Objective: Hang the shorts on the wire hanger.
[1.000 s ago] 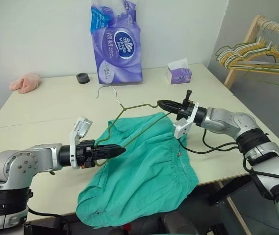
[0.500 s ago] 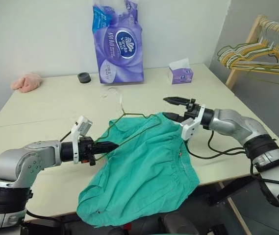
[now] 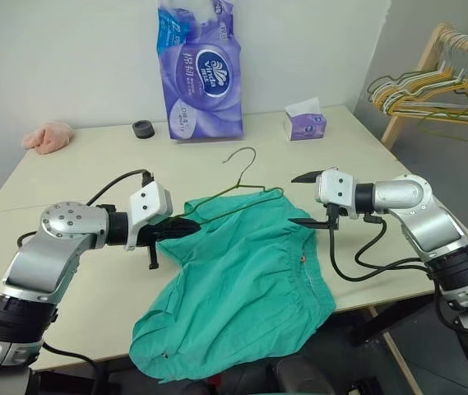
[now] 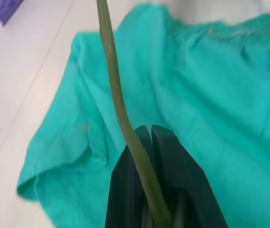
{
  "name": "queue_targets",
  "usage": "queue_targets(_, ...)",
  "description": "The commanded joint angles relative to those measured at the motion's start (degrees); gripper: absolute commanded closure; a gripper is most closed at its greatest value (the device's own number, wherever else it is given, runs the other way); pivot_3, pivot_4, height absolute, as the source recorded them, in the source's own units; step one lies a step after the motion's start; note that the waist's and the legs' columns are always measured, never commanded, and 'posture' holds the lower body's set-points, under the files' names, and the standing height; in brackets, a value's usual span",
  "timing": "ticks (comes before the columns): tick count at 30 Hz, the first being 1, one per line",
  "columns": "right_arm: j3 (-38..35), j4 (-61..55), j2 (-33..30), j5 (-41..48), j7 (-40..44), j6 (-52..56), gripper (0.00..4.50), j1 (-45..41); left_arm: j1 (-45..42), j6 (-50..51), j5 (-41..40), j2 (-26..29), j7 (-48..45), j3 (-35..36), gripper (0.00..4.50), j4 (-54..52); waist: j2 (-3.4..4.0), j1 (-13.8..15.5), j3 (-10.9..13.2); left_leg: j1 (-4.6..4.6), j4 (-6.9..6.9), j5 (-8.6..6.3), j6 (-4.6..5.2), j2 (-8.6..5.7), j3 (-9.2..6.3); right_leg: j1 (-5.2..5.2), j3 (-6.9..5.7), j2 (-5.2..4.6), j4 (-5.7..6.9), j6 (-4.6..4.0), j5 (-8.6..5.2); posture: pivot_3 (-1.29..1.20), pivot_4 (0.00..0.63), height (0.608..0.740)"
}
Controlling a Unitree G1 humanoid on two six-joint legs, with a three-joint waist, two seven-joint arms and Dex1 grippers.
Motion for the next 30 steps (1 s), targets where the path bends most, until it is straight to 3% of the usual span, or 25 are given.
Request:
queue_targets(1, -3.1, -1.4, 0.8, 1.3, 2.3, 1.9, 0.02, -2.2, -4.2, 9.5, -10.1, 0.3, -1.6, 5.6, 4.5, -1.6, -0.02, 0.1, 0.0, -0.04, 0.01, 0.0, 0.0, -0.01, 0.0, -0.04, 0.0, 0.02, 0.0, 0.01, 0.0, -0.25, 0.04, 0.74)
queue_targets(4, -4.1, -0.7, 1.2, 1.3, 4.0, 2.2, 0.02, -3.1, -5.0, 15.4, -13.8, 2.3, -3.9, 6.9, 4.5, 0.2, -0.01, 0.2, 0.0, -0.13, 0.0, 0.0, 0.0, -0.02, -0.01, -0.11, -0.03, 0.06, -0.02, 0.01, -0.01, -0.25, 0.036, 0.74)
queue_targets(9, -5.2, -1.6, -0.1, 2.3, 8.8, 5.0, 0.02, -2.8, -2.0, 14.1, -10.2, 5.4, -7.4, 4.8, 4.5, 2.3, -0.01, 0.2, 0.0, -0.12, -0.02, 0.0, 0.0, 0.0, -0.03, -0.12, -0.04, 0.08, -0.04, 0.01, -0.01, -0.25, 0.031, 0.74)
queue_targets(14, -6.1, -3.5, -6.2, 5.4, 18.5, 12.7, 0.02, -2.8, -1.9, 11.6, -6.5, 4.9, -7.7, 3.8, 4.5, 5.2, -0.01, 0.6, 0.0, -0.14, 0.01, 0.0, 0.0, -0.02, -0.03, -0.1, -0.1, 0.03, -0.05, 0.01, -0.01, -0.25, 0.029, 0.74)
queue_targets(17, -7.8, -3.2, -6.5, 6.5, 18.8, 14.5, 0.02, -4.0, -2.0, 13.3, -7.9, 4.6, -8.9, 4.1, 4.5, 4.4, -0.02, 0.4, 0.0, -0.14, 0.01, 0.0, 0.0, -0.02, -0.03, -0.08, -0.1, 0.01, -0.1, 0.01, -0.01, -0.26, 0.027, 0.74)
queue_targets(25, -5.6, 7.7, 4.0, -1.0, 11.3, 7.5, 0.02, -9.1, -3.0, 21.5, -15.6, 3.6, -11.1, 4.8, 4.5, -1.2, -0.02, -1.2, 0.0, -0.11, 0.0, 0.0, 0.0, 0.04, -0.05, -0.14, -0.05, 0.04, 0.06, 0.02, -0.01, -0.27, 0.019, 0.74)
queue_targets(30, -5.1, 10.8, 5.6, -0.3, 15.5, 6.8, 0.02, -10.3, -2.7, 23.3, -17.7, 3.3, -10.7, 5.8, 4.5, -2.0, -0.02, -1.2, 0.0, -0.13, 0.03, 0.01, -0.01, -0.02, -0.03, -0.16, -0.04, 0.05, 0.1, -0.16, 0.09, -0.27, 0.017, 0.74)
